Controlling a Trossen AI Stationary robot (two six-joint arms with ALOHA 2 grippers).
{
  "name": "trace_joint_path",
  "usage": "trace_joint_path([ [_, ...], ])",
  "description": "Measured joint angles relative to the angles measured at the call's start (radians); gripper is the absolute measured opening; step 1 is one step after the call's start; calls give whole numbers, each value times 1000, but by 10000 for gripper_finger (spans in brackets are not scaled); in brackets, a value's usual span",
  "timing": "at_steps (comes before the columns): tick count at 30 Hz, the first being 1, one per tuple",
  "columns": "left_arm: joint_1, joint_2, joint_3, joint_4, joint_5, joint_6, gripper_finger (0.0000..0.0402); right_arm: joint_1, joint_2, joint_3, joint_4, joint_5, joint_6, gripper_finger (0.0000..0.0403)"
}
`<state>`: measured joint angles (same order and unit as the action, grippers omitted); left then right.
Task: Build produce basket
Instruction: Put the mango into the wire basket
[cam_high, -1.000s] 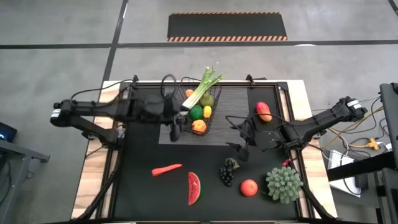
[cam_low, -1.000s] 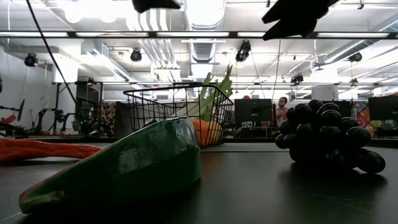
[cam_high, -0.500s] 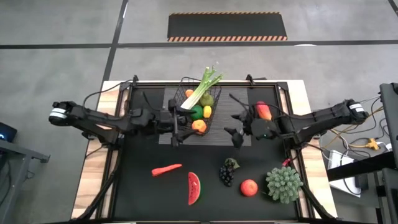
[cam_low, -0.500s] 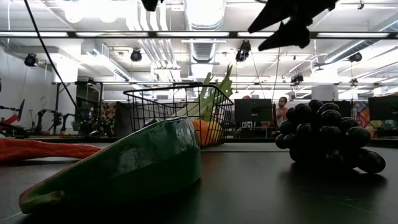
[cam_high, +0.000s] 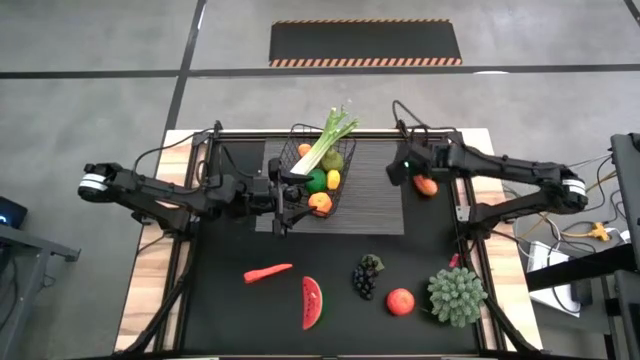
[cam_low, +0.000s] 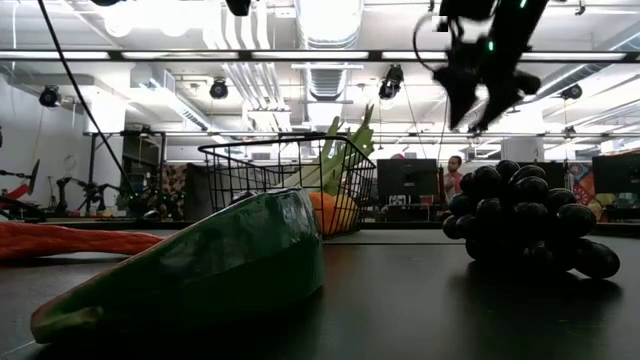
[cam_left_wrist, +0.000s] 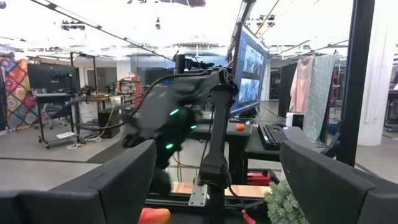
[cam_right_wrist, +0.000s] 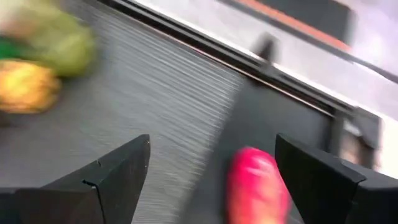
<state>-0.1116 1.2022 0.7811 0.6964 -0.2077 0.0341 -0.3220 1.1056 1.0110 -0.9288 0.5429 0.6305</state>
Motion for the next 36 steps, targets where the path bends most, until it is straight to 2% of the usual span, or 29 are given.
trace_joint_path([
  [4,0,0,0,0,0,-2,325,-157,52,-6,-111,-109,-32,327],
  [8,0,0,0,0,0,-2,325,-238,96,-21,-148,-191,-74,328],
  [17,0,1,0,-6,1,-2,325,-274,150,-58,-167,-216,-122,339],
  [25,0,1,0,-6,1,-2,325,-338,215,-66,-175,-391,-249,340],
  [31,0,1,0,-6,1,-2,325,-389,294,-67,-207,-413,-293,341],
  [36,0,1,-1,-6,1,-2,325,-400,366,-67,-156,-412,-318,341],
])
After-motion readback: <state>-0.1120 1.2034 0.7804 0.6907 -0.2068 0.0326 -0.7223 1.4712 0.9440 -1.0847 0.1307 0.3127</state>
